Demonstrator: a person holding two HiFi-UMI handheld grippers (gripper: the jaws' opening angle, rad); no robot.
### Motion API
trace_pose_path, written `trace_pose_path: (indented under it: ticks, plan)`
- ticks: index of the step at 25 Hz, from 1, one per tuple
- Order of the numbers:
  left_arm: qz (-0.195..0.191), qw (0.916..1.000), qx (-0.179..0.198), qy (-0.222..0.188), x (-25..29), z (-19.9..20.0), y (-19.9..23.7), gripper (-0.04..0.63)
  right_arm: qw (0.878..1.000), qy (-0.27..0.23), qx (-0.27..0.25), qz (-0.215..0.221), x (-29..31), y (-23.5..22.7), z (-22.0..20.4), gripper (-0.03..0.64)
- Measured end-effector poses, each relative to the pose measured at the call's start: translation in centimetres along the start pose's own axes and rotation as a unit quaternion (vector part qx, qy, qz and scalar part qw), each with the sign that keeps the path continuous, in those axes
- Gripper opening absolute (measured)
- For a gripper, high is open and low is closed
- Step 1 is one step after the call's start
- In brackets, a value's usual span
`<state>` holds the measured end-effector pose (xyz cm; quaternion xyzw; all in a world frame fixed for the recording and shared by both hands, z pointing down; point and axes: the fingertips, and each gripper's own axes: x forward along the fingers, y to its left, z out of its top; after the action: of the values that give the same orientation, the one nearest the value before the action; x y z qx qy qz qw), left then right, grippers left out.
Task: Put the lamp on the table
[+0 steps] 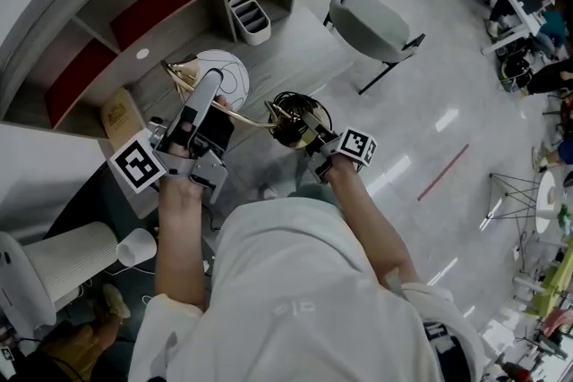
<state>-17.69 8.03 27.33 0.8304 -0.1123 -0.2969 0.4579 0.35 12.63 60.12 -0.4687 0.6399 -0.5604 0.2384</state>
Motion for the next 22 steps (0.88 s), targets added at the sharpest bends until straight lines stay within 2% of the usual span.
trace_pose_path:
  ticks: [4,12,17,22]
  plan:
    - [0.011,0.9999,0.003,-0.012,1.6,0.9,1.0,0.014,1.000,0.019,0.002,0.004,1.8,-0.1,1.8,0.175]
    - [0.041,0.9979,0.014,-0.049,6.9,3.1,5.4,0.014,0.997,0.071,-0.001,0.012,7.2,-1.4,8.0,0.175]
    - [0.065,0.9946,0.024,-0.077,9.9,4.0,8.0,0.014,0.994,0.108,-0.006,0.016,10.5,-2.5,11.9,0.175]
    - [0.087,0.9893,0.036,-0.111,11.8,4.4,9.1,0.014,0.988,0.152,-0.007,0.025,12.7,-2.9,14.0,0.175]
